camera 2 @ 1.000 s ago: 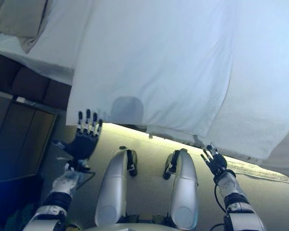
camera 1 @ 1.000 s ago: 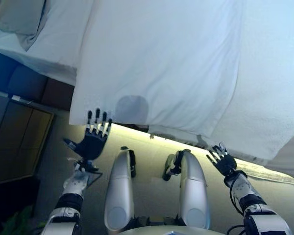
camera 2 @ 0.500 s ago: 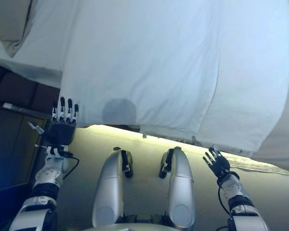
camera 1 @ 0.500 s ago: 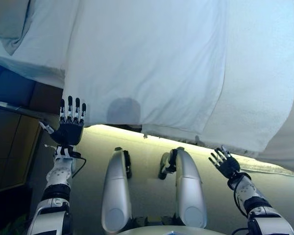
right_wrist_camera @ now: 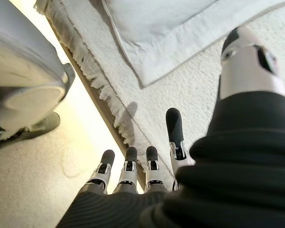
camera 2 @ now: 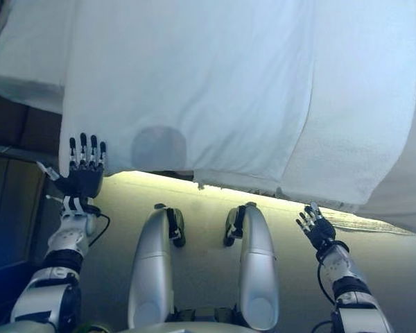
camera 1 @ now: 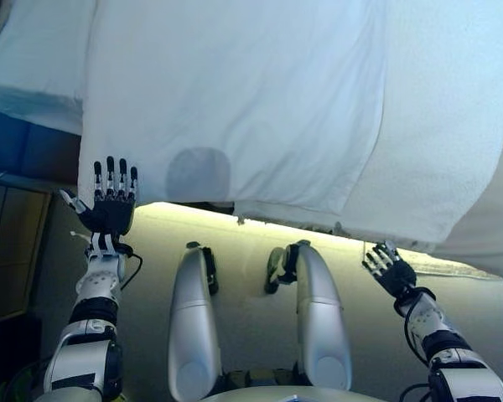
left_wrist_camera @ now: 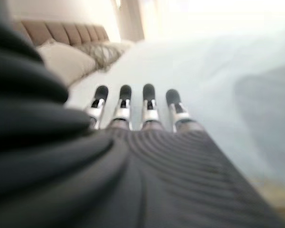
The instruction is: Make the bed neatly
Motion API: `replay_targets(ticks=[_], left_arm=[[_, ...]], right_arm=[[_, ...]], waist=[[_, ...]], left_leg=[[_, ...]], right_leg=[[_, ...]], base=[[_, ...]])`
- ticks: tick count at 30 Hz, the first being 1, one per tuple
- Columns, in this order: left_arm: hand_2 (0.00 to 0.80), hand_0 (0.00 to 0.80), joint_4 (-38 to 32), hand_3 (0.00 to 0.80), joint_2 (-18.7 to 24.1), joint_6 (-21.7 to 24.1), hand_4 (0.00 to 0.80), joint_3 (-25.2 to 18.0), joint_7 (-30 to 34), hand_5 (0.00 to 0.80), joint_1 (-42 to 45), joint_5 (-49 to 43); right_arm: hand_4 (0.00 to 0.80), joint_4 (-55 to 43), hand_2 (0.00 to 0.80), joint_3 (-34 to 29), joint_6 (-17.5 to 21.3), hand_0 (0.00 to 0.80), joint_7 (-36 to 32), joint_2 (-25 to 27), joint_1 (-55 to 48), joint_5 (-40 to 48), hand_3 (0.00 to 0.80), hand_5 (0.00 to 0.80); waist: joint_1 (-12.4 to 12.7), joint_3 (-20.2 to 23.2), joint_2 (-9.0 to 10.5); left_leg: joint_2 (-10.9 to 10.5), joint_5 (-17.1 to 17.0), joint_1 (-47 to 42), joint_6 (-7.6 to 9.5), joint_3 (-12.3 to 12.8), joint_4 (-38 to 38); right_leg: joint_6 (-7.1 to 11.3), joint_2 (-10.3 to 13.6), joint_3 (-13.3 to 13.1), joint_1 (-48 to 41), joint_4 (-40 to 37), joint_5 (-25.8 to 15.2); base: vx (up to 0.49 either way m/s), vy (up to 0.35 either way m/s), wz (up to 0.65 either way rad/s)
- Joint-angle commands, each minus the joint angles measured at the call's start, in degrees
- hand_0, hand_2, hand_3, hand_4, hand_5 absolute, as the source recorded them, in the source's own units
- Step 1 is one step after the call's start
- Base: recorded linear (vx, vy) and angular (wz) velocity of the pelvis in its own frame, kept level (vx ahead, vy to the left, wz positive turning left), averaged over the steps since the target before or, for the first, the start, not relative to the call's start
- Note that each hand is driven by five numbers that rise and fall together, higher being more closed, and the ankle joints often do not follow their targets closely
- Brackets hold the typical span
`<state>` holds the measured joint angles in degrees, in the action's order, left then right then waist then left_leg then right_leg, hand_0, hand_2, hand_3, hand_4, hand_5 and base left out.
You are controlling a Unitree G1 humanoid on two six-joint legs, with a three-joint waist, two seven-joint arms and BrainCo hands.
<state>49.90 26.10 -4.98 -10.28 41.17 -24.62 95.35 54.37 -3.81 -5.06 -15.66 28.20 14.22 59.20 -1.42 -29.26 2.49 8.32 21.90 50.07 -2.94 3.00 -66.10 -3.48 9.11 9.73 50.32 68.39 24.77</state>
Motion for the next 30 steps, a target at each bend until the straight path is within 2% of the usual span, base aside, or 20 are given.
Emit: replay_targets(ticks=[1,14,20,30], left_arm=[[0.000,0.000,3.3,0.000,3.2,-0.9,0.000,1.2,-3.0,0.000,-1.8,0.7],[0.000,0.000,13.7,0.000,6.1,-3.2,0.000,2.3,-16.6,0.000,-7.7,0.8],[0.000,0.000,17.8,0.000,8.5,-4.5,0.000,2.2,-20.7,0.000,-9.1,3.9],[0.000,0.000,22.3,0.000,11.7,-5.8,0.000,-0.3,-30.4,0.000,-8.8,6.4]], right_arm=[[0.000,0.4,0.000,-0.8,1.4,0.000,-0.1,2.5,-0.3,1.8,0.000,0.000],[0.000,0.9,0.000,0.3,2.0,0.000,-0.3,5.2,3.0,1.9,0.000,0.000],[0.000,1.4,0.000,1.0,0.6,0.000,-1.4,7.1,4.2,1.9,0.000,0.000],[0.000,3.3,0.000,1.2,0.7,0.000,-3.0,8.8,6.0,1.6,0.000,0.000]], waist=[[-1.2,1.7,0.87],[-2.4,0.8,2.02],[-2.9,1.2,1.69],[-3.0,2.0,0.86]], left_leg=[[-1.5,0.2,-2.0,2.82,1.1,2.7],[-0.8,1.1,1.5,2.90,1.4,0.0],[-0.6,1.1,3.7,2.66,0.9,-1.8],[-0.1,0.9,6.3,2.18,0.3,-4.3]], right_leg=[[4.52,1.2,-3.4,-1.1,-4.8,-6.2],[4.38,0.8,-3.5,2.0,-2.9,-5.9],[4.15,1.1,-3.8,4.0,-1.2,-5.4],[3.81,1.2,-4.0,6.2,1.6,-4.2]], base=[[0.000,0.000,0.00],[0.006,0.009,-0.05],[0.000,0.004,-0.02],[0.000,0.000,0.00]])
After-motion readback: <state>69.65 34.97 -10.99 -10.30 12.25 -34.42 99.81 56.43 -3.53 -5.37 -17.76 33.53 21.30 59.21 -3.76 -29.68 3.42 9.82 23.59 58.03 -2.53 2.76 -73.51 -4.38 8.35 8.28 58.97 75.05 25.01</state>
